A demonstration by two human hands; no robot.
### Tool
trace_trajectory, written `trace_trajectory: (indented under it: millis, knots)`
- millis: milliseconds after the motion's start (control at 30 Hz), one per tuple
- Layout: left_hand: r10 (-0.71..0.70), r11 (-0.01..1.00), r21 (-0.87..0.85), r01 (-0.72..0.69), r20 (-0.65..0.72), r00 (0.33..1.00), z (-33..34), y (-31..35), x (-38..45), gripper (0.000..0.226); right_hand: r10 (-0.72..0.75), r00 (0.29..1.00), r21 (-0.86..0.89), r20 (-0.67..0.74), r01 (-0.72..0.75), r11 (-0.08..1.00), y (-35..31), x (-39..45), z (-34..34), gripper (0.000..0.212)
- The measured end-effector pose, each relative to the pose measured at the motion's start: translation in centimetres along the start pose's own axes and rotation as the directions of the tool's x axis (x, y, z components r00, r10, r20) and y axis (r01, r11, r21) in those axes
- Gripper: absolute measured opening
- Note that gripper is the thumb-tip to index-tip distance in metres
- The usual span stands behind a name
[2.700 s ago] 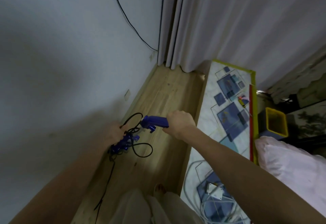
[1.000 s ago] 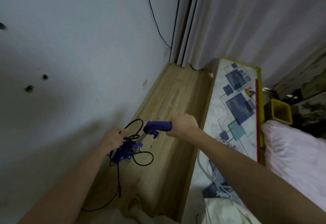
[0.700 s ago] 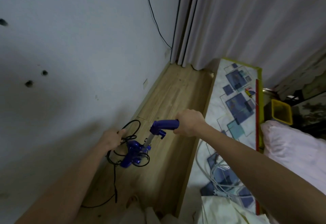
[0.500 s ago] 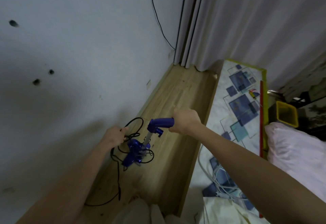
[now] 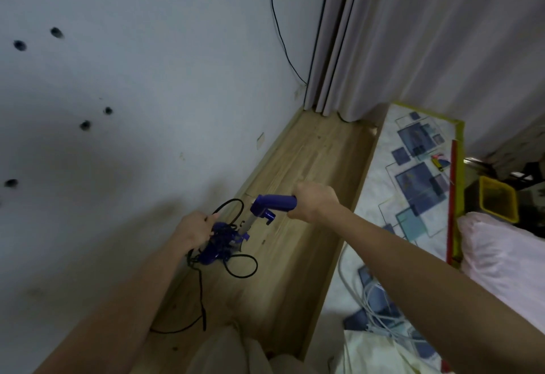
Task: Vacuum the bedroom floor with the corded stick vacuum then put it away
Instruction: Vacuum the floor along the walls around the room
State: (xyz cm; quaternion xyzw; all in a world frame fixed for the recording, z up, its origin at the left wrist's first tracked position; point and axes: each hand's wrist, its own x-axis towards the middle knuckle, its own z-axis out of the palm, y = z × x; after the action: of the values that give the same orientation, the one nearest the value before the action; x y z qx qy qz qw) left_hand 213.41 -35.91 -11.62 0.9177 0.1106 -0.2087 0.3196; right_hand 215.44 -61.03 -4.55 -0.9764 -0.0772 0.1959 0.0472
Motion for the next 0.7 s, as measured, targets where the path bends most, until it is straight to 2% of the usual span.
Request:
trace_trajectory:
  millis: [200,500,700]
  knots:
    - [-0.028,0.999,0.027,0.027,0.033,0.999,-0.1,-0.1,0.8,0.053,0.002,1.000,-0.042,-0.026,-0.003,0.999,1.3,-0.4,-1.0,0.031]
    - [-0.015,1.000,0.000,0.015,0.027,1.000,-0.1,0.2,1.7,0.053,-0.007,0.997,-0.054,-0.073,0.003,0.999,-0.5,0.3,-0.2,0.033]
    - [-0.023,1.000,0.000,0.023,0.036,0.999,0.1,-0.6,1.6,0.048,-0.020,0.997,-0.044,-0.077,0.016,0.999,-0.5,0.6,0.6,0.027]
